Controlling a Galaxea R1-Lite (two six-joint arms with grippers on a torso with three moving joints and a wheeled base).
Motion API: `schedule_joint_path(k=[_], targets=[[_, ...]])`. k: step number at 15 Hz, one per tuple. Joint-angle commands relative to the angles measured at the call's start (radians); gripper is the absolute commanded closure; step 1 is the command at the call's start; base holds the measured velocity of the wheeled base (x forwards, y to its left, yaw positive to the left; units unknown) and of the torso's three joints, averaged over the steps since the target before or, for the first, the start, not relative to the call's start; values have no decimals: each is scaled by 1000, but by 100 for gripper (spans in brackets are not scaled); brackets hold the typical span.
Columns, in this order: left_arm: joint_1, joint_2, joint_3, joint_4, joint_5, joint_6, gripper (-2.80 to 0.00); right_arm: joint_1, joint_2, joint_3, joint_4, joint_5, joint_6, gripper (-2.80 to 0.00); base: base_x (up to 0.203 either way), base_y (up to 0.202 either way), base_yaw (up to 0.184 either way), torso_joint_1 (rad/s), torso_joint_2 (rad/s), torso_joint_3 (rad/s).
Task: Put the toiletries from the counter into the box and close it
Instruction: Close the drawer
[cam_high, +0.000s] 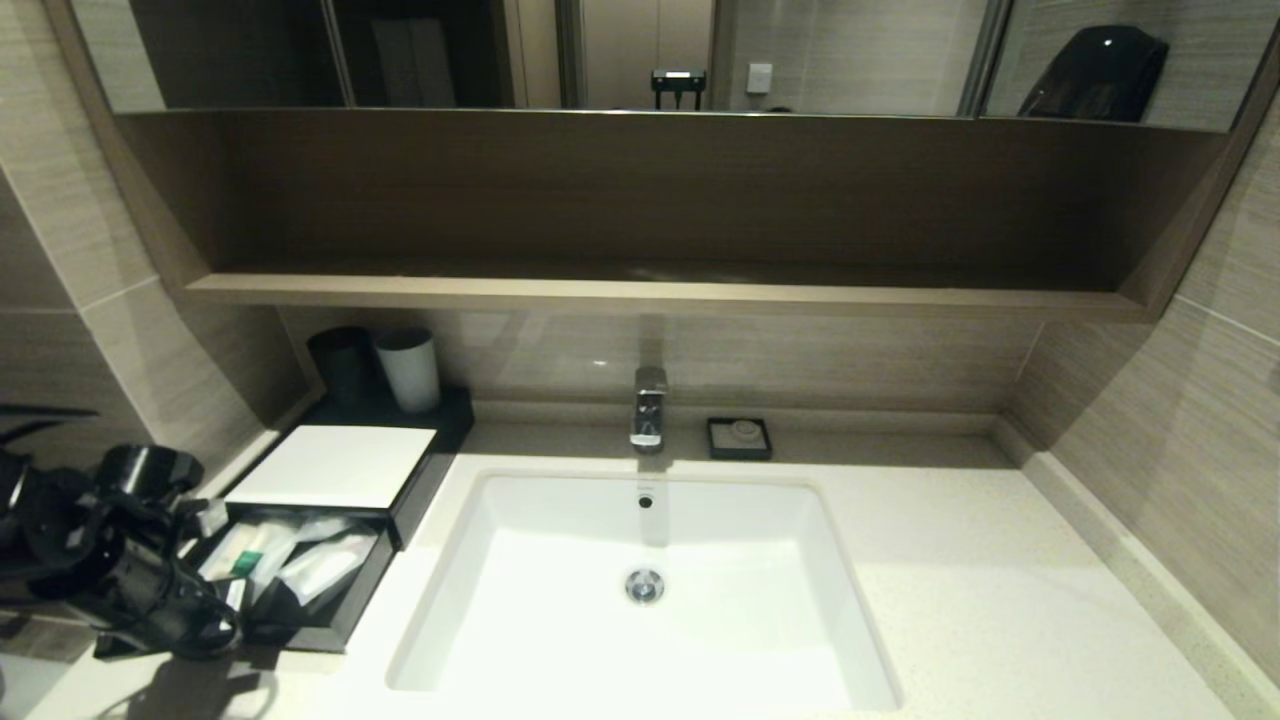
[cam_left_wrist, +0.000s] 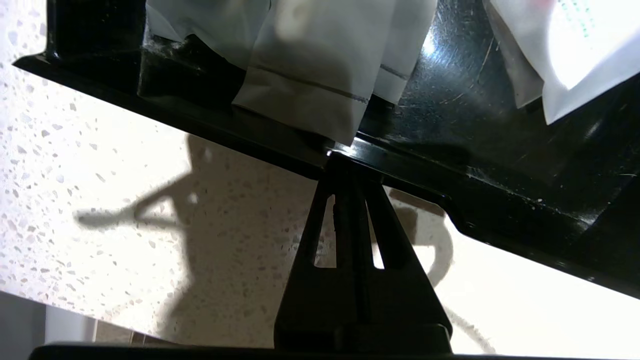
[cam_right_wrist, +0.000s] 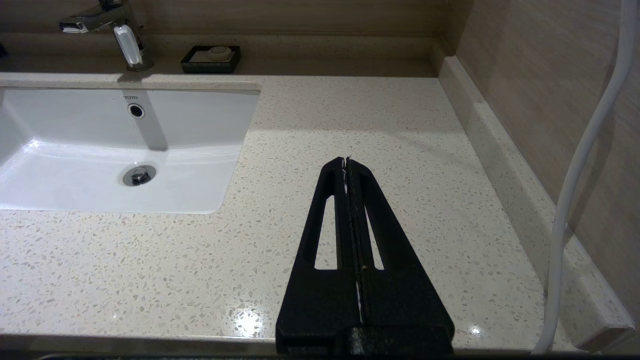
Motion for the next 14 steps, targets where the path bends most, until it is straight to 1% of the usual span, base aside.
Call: schedule_joint_path(k=[1, 3, 14], targets=[[0, 16, -3, -15, 1, 0, 0, 0, -1, 0, 0, 0, -1, 0, 0, 0, 0, 0, 0, 0], [0, 27, -14, -30, 1, 0, 0, 0, 0, 0, 0, 0, -1, 0, 0, 0, 0, 0, 0, 0], [-3, 61, -82, -32, -2, -8, 0, 0, 0, -1, 0, 0, -1, 0, 0, 0, 0, 0, 0, 0]])
